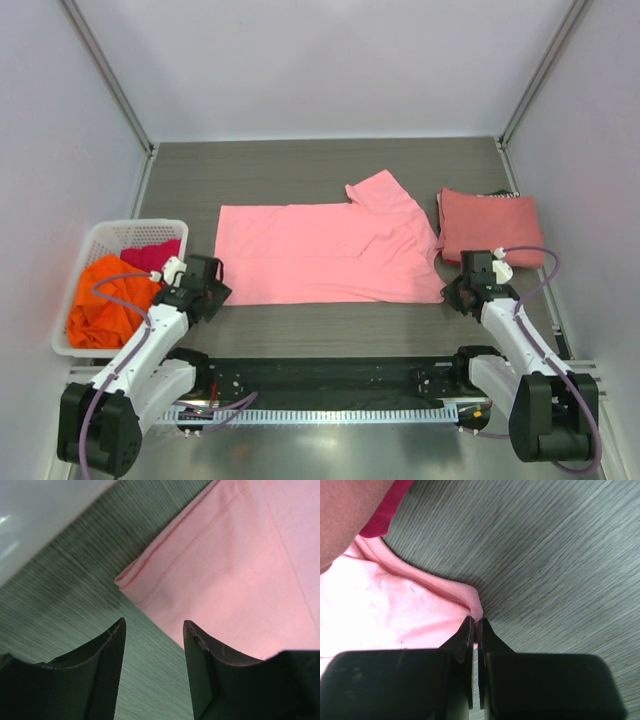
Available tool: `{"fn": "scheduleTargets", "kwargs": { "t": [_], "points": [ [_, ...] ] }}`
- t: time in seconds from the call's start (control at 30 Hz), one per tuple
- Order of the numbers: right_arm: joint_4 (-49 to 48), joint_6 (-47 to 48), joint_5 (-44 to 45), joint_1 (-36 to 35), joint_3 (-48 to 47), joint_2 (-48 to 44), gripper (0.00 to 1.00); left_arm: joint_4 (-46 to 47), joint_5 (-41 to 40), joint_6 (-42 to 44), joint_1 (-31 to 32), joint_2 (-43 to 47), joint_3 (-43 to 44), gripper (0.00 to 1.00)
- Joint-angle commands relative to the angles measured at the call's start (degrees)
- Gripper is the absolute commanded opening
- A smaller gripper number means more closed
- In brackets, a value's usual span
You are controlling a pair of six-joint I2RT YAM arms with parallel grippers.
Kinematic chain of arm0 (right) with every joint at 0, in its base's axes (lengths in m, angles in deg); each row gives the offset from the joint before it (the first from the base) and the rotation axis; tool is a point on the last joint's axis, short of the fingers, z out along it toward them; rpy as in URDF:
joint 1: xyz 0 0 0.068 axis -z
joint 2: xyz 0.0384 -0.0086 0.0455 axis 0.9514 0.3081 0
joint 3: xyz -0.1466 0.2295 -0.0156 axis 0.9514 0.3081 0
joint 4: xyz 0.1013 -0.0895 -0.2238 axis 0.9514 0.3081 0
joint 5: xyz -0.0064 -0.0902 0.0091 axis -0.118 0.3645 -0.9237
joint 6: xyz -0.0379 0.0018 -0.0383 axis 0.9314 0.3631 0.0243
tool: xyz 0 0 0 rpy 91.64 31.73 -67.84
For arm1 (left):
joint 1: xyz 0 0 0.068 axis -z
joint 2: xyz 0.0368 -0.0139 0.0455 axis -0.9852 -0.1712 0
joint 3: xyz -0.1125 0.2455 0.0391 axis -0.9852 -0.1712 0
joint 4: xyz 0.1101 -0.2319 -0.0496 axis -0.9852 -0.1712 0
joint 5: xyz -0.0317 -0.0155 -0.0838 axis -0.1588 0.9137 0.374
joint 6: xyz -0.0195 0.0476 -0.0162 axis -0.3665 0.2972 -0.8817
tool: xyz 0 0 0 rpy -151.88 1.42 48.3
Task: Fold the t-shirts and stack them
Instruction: Fold the tshirt
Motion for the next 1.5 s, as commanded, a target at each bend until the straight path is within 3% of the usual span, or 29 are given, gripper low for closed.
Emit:
{"fn": "scheduleTargets", "kwargs": {
  "t": [0.0,0.27,0.37,0.4,0.47,0.7,0.97,1.47],
  "points": [
    [-1.55,-0.45,1.66,-0.16,0.09,-1.13,0.01,2.8,-2.45,-3.46,0.47,-1.68,-1.87,0.49],
    [-3.31,-0.71,0.34,-0.16,1.58,-2.1,0.01,10.97,-4.12,-9.88,0.83,-6.94,-5.83,0.46],
    [-3.31,-0.54,-0.27,-0.16,1.58,-2.28,0.01,11.59,-5.79,-9.88,0.83,-8.89,-5.13,0.28],
    [-3.23,-0.62,-0.45,-0.16,1.58,-2.36,0.01,11.59,-6.14,-9.71,0.83,-9.94,-4.86,0.15],
    [-3.14,-0.27,-0.36,-0.16,1.58,-2.89,0.01,11.85,-7.11,-9.27,0.92,-10.56,-4.77,0.0],
    [-1.91,1.39,2.1,-0.16,-2.09,-3.42,0.01,7.65,-7.55,-5.49,0.92,-8.2,-1.97,0.0],
    [2.13,2.45,2.28,-0.16,-9.75,-3.77,0.01,-1.06,-8.08,-0.92,0.92,-4.41,9.01,0.0],
    [11.09,3.68,0.69,-0.16,-10.37,-8.78,0.01,-5.54,-4.22,-0.21,0.92,1.21,6.74,0.0]
  ]
}}
